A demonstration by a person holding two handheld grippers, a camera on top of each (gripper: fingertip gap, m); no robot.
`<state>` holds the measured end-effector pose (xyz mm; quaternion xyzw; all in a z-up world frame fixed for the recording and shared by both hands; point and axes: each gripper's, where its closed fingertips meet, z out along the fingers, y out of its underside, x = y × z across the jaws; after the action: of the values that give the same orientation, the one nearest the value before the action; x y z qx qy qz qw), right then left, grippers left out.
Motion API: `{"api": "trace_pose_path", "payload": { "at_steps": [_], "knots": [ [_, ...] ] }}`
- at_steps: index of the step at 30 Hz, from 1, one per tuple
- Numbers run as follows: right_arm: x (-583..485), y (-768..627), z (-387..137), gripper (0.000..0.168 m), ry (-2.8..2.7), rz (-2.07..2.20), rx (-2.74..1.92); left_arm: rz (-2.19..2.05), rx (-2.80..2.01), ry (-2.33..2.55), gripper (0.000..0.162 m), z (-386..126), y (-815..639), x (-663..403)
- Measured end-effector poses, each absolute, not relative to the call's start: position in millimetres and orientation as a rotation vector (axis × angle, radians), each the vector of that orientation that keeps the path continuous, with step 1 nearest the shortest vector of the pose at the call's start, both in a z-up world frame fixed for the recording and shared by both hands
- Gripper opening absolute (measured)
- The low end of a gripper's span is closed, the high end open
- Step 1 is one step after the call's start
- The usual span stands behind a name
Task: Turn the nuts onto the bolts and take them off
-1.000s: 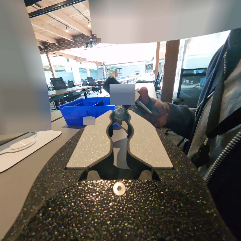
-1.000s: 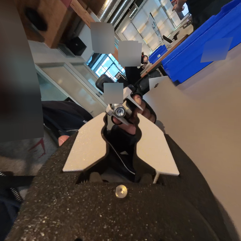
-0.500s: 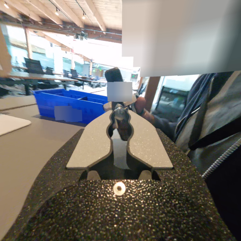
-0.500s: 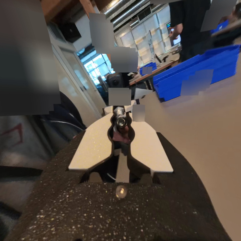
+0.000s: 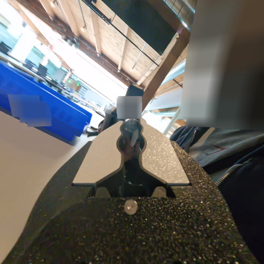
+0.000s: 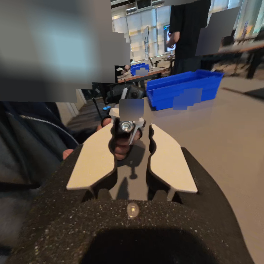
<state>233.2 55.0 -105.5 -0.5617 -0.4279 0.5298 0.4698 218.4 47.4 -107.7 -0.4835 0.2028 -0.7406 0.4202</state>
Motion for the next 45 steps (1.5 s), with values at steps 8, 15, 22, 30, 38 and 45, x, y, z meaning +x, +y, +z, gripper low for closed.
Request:
{"api": "trace_pose_path", "payload": {
  "at_steps": [8, 15, 22, 30, 38, 45],
  "knots": [
    [230.9, 42.0, -109.8, 0.028, -0.908, 1.718, -1.537, -1.239, -1.176, 0.833, 0.016, -104.0, 44.1, 213.9],
    [227.2, 43.8, -108.6, 0.024, -0.899, 1.683, -1.548, -1.232, -1.172, 0.855, 0.016, -103.5, 42.2, 216.5],
    [227.4, 43.2, -109.7, 0.018, -1.005, 1.509, -1.47, -1.42, -1.207, 0.796, 0.016, -105.5, 40.8, 219.5],
    [233.6, 46.7, -109.9, 0.018, -1.267, 0.782, -1.144, -1.915, -1.32, 0.54, 0.016, -108.6, 44.9, 224.9],
    [234.3, 56.5, -104.5, 0.059, -0.997, 1.307, -1.421, -1.662, -1.274, 0.621, 0.016, -106.2, 48.5, 219.4],
    [223.1, 46.4, -116.1, 0.04, -1.029, 1.416, -1.529, -1.423, -1.273, 0.77, 0.016, -107.1, 44.7, 223.1]
  ]
}}
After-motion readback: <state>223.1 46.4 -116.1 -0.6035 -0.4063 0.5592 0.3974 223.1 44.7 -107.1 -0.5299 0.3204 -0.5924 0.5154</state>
